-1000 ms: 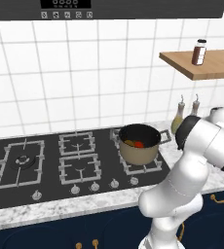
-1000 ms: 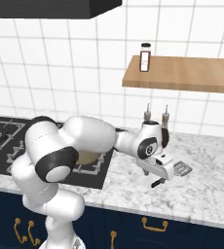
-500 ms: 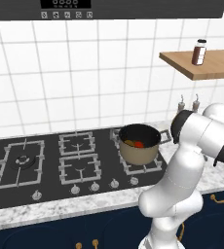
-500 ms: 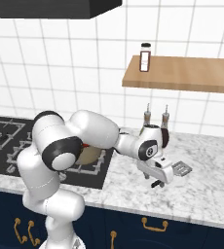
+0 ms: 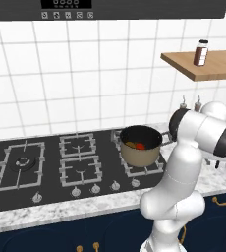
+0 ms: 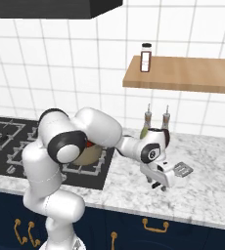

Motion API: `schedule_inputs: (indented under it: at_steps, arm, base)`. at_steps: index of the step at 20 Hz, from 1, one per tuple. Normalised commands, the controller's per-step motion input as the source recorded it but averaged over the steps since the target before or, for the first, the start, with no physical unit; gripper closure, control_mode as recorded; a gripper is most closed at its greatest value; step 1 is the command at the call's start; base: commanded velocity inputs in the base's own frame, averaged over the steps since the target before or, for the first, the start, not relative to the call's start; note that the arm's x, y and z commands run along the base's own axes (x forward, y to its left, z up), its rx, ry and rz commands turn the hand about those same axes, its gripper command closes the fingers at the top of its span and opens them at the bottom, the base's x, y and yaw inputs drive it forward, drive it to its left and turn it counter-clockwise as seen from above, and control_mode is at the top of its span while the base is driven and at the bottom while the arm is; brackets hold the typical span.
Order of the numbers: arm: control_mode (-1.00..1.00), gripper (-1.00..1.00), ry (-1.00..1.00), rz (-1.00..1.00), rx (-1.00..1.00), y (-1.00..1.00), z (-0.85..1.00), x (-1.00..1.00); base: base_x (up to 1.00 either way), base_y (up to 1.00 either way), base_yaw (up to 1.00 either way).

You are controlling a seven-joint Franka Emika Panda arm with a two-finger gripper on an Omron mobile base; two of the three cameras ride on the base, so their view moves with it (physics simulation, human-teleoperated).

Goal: Put the tomato and avocado in the pot. Retrieve the spatula and lightly stir the vegetables in the pot.

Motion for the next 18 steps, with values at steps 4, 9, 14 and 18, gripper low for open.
schedule_inputs:
  at_steps: [4, 9, 14, 18]
  arm:
    - [-1.00, 1.00, 0.00, 0.00, 0.00, 0.00, 0.00, 0.00]
    - [-1.00, 1.00, 0.03, 0.00, 0.00, 0.00, -0.01, 0.00]
    - [-1.00, 1.00, 0.00, 0.00, 0.00, 0.00, 0.00, 0.00]
    - [-1.00, 1.00, -0.04, 0.06, 0.01, 0.06, 0.14, -0.18]
  base:
    - [0.00, 0.00, 0.00]
    - [0.00, 0.00, 0.00]
    - [0.00, 0.00, 0.00]
    - [0.00, 0.00, 0.00]
